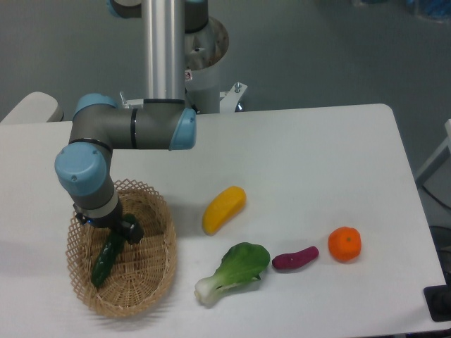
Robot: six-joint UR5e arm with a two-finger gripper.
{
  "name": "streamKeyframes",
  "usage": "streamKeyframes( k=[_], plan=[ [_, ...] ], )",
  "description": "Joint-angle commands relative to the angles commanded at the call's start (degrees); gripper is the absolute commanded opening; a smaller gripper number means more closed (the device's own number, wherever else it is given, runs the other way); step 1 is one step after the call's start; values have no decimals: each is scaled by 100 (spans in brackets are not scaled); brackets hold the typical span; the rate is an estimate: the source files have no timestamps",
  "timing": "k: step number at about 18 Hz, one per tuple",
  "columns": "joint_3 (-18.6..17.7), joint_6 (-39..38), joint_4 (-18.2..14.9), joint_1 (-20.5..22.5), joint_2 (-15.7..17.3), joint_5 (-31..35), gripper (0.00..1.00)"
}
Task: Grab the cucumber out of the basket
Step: 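Lower the open gripper over the green cucumber in the basket, then close the gripper on the cucumber's stem end, then lift the cucumber out of the basket and carry it toward the bok choy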
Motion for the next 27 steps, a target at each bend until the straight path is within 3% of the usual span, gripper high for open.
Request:
streamKeyframes(
  k=[3, 8, 11, 16, 20, 24, 27],
  plan=[
    [-9, -9, 18, 0, -26, 9, 86],
    [0, 26, 26, 0, -26, 9, 35],
    [61, 35, 18, 0, -18, 9, 20],
    [228, 123, 18, 26, 26, 0, 14],
    [693, 298, -70, 149, 96, 18, 14],
    [1019, 912, -114, 631, 325, -17, 14],
    [1116, 1790, -438, 1150, 527, -96, 14]
  ],
)
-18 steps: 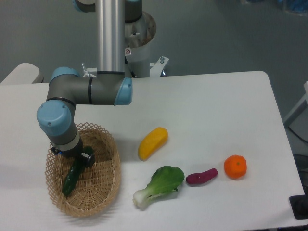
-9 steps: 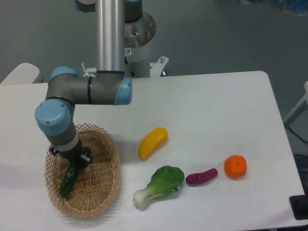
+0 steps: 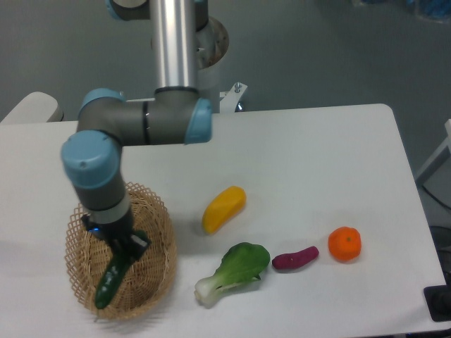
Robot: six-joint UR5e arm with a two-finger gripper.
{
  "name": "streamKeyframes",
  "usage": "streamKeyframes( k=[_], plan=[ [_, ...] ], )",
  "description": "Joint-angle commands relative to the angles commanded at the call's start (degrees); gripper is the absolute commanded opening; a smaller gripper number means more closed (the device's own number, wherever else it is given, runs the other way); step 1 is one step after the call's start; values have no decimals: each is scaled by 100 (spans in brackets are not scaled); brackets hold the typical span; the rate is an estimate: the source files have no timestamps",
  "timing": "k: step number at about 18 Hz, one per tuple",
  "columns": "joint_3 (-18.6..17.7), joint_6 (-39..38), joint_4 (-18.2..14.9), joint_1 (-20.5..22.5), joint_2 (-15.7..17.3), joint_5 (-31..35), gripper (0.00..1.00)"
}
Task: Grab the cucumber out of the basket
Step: 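Lift the cucumber out of the basket and carry it toward the bok choy, then hold the cucumber raised above the bok choy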
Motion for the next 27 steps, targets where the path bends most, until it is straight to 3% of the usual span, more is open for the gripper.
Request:
streamKeyframes(
  k=[5, 12, 27],
  plan=[
    [246, 1556, -607, 826, 132, -71, 14],
    [238, 3253, -766, 1636, 159, -62, 14],
    [194, 3896, -775, 1856, 159, -44, 14]
  ],
)
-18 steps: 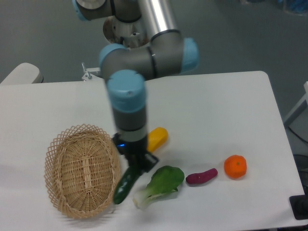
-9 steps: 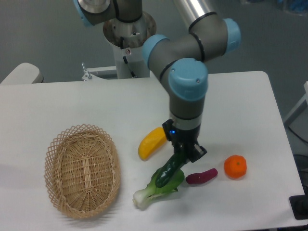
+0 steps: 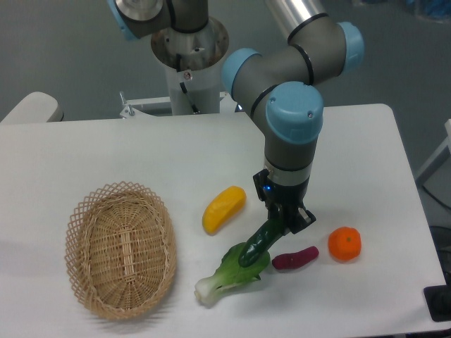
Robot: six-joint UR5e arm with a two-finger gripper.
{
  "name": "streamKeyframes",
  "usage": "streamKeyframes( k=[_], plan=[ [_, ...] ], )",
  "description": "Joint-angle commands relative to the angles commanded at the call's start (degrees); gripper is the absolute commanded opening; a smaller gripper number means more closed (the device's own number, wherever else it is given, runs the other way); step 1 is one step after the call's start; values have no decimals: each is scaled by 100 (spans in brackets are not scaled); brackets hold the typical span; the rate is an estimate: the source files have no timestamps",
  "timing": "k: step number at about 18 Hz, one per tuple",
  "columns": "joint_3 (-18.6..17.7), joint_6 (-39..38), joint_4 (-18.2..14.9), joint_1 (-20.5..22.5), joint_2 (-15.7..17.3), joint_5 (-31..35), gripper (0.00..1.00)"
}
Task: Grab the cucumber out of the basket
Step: 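Hold the cucumber raised above the bok choy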
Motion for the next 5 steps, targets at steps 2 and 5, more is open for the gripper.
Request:
streamKeyframes(
  k=[2, 5],
  plan=[
    [0, 167, 0, 44, 9, 0, 14],
    [9, 176, 0, 70, 9, -9, 14]
  ],
)
